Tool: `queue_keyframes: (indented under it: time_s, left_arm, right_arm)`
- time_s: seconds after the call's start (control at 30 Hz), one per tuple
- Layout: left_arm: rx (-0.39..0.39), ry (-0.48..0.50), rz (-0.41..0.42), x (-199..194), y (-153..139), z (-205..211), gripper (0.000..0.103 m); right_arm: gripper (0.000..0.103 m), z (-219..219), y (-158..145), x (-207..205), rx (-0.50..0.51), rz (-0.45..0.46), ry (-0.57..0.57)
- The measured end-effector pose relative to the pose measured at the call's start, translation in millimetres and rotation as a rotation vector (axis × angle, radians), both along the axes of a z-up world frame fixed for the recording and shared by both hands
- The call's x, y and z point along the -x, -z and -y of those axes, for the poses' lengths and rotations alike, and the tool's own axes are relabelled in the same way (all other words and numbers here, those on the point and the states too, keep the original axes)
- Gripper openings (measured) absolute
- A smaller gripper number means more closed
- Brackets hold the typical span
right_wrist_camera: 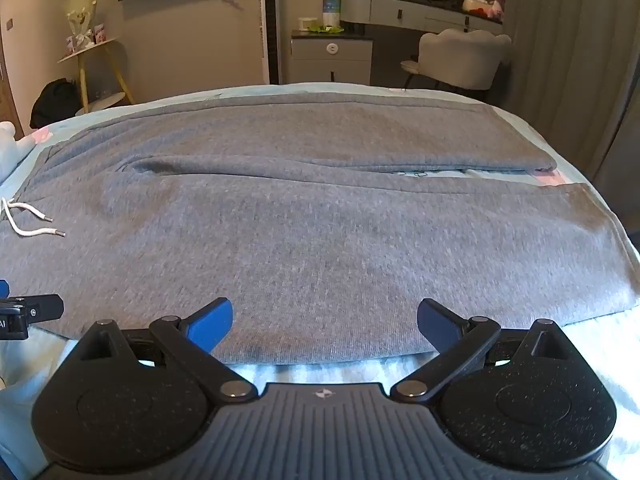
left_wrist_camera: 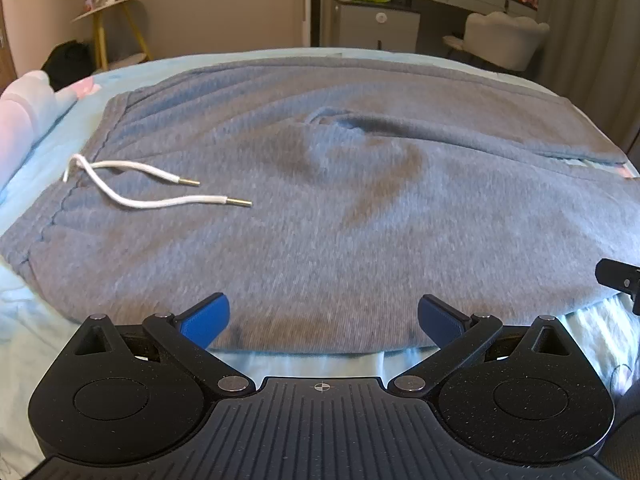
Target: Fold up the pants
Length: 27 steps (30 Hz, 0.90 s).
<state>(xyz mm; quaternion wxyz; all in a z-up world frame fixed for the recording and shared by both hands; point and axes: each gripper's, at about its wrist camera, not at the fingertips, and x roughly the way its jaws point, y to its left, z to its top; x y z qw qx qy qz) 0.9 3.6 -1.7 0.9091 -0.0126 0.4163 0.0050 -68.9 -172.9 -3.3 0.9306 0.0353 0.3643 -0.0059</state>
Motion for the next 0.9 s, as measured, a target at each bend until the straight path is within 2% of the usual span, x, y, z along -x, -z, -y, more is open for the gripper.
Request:
queue_keyframes:
  time_s: [0.9]
  left_arm:
    - [0.002, -0.007, -0.031, -2.5, 3.5, -1.1, 0.103]
  right_arm:
    - [0.099, 5.4, 2.5, -3.2, -0.024, -0.015, 0.017]
